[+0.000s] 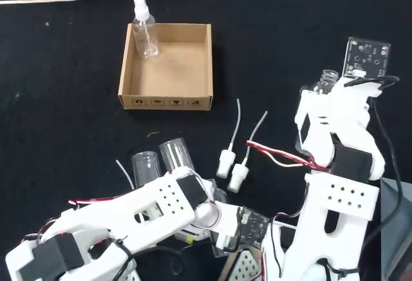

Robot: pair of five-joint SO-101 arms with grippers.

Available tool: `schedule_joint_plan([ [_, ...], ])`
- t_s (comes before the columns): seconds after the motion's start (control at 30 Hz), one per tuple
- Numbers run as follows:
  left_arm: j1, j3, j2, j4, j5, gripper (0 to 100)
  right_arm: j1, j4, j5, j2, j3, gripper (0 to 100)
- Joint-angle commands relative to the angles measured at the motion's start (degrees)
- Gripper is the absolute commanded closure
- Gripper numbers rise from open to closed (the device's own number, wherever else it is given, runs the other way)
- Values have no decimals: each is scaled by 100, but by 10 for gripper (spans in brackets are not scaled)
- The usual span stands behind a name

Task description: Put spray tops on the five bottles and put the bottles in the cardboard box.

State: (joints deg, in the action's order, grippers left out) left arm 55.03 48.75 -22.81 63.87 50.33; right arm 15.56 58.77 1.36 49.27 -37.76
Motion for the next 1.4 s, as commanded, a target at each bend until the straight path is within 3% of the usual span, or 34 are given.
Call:
schedule_joint_plan([
  [0.0,154,-769,-70,-88,-185,788,79,-229,18,259,330,900],
  [0.5,171,-1182,0,299,-185,788,79,-229,18,251,330,900],
  [0.83,268,-435,0,-932,-607,788,79,-229,18,233,330,900],
  [1.2,268,198,0,-1090,-589,788,79,-229,18,233,330,900],
  [1.37,268,541,-9,-1582,-633,792,79,-229,18,224,330,900],
])
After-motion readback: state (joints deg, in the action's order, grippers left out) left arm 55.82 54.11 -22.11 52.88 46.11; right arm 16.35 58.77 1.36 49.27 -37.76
